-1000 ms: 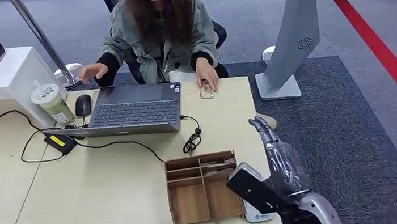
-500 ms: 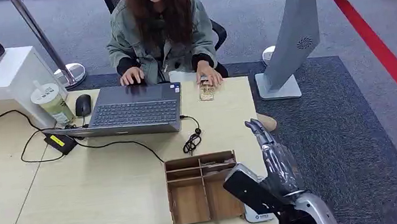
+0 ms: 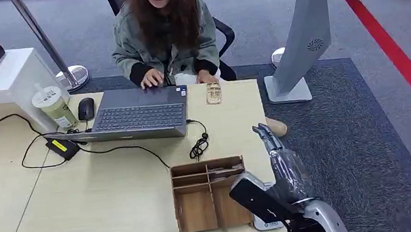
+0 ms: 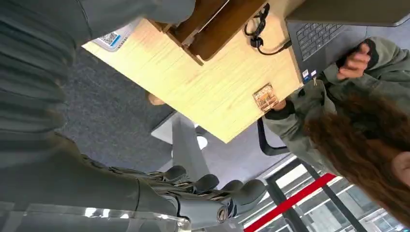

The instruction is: Pass the card to the sensor for recognition and then transmit it.

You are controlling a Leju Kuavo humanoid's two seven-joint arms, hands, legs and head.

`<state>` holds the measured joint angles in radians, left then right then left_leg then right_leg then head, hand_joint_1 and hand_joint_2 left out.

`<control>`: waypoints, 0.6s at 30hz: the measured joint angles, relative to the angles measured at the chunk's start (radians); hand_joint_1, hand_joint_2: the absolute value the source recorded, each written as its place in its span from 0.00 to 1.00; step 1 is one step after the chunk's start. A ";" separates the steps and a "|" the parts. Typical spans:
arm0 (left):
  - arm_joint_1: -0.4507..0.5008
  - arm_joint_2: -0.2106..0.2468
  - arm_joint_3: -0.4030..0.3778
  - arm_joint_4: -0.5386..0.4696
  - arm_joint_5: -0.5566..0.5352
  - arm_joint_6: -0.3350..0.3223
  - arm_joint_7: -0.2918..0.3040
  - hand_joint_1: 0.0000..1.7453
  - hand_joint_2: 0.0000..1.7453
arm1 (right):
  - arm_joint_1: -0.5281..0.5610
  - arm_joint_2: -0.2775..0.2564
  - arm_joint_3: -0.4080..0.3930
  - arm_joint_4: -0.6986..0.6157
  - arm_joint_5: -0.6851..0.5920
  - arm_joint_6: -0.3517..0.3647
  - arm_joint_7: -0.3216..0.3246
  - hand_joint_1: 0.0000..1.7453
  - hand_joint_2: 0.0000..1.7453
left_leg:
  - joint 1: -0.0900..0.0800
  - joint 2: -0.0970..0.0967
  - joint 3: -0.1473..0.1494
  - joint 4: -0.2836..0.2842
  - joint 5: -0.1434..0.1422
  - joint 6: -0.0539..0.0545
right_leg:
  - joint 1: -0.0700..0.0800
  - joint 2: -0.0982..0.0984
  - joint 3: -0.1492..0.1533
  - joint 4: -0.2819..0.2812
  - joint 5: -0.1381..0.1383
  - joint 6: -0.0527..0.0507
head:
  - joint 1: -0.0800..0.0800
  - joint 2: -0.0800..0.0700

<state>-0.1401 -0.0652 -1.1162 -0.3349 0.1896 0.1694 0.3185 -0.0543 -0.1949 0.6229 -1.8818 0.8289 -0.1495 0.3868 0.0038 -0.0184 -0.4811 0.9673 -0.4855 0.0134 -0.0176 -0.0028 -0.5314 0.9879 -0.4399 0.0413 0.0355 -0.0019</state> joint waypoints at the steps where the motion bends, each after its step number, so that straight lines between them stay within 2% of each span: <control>1: 0.000 0.000 0.000 0.000 0.000 0.000 0.000 0.00 1.00 | 0.000 0.000 0.000 0.001 0.000 0.000 0.000 0.00 1.00 | 0.000 0.000 0.000 0.000 0.000 0.000 | 0.000 0.000 0.000 0.000 0.000 0.000 | 0.000 0.000; 4: 0.000 0.000 0.000 0.000 0.000 0.000 0.000 0.00 1.00 | 0.000 0.001 0.000 0.002 0.006 0.000 0.000 0.00 1.00 | 0.000 0.000 0.000 0.000 0.000 0.000 | 0.000 0.000 0.000 0.000 0.000 0.000 | 0.000 0.000; 8: 0.000 0.000 -0.001 0.000 -0.003 0.000 -0.002 0.00 1.00 | -0.003 0.002 0.001 0.016 0.028 0.001 0.000 0.08 1.00 | 0.000 0.000 0.000 0.000 0.000 0.000 | 0.000 0.000 0.000 0.000 0.000 0.000 | 0.000 0.000; 13: 0.000 0.000 -0.002 0.000 -0.008 -0.002 -0.003 0.00 1.00 | -0.006 0.009 0.008 0.042 0.061 0.010 -0.001 0.38 1.00 | 0.000 0.000 0.000 0.000 0.000 0.000 | 0.000 0.000 0.000 0.000 0.000 0.000 | 0.000 0.000; 14: 0.000 0.000 -0.002 0.000 -0.009 -0.002 -0.004 0.00 1.00 | -0.007 0.010 0.009 0.048 0.065 0.011 -0.001 0.39 1.00 | 0.000 0.000 0.000 0.000 0.000 0.000 | 0.000 0.000 0.000 0.000 0.000 0.000 | 0.000 0.000; 15: 0.000 0.000 -0.002 0.000 -0.011 -0.002 -0.004 0.00 1.00 | -0.008 0.012 0.010 0.055 0.067 0.011 -0.001 0.45 1.00 | 0.000 0.000 0.000 0.000 0.000 0.000 | 0.000 0.000 0.000 0.000 0.000 0.000 | 0.000 0.000; 17: 0.000 0.000 -0.002 0.000 -0.013 -0.002 -0.005 0.00 1.00 | -0.010 0.016 0.012 0.068 0.071 0.012 -0.002 0.60 1.00 | 0.000 0.000 0.000 0.000 0.000 0.000 | 0.000 0.000 0.000 0.000 0.000 0.000 | 0.000 0.000; 18: 0.000 0.001 -0.002 0.000 -0.014 -0.002 -0.005 0.00 1.00 | -0.010 0.016 0.013 0.073 0.073 0.012 -0.003 0.76 1.00 | 0.000 0.000 0.000 0.000 0.000 0.000 | 0.000 0.000 0.000 0.000 0.000 0.000 | 0.000 0.000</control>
<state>-0.1401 -0.0645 -1.1185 -0.3349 0.1755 0.1675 0.3136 -0.0645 -0.1785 0.6355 -1.8089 0.9022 -0.1377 0.3842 0.0038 -0.0185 -0.4813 0.9672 -0.4855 0.0134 -0.0176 -0.0028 -0.5314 0.9880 -0.4399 0.0413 0.0355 -0.0019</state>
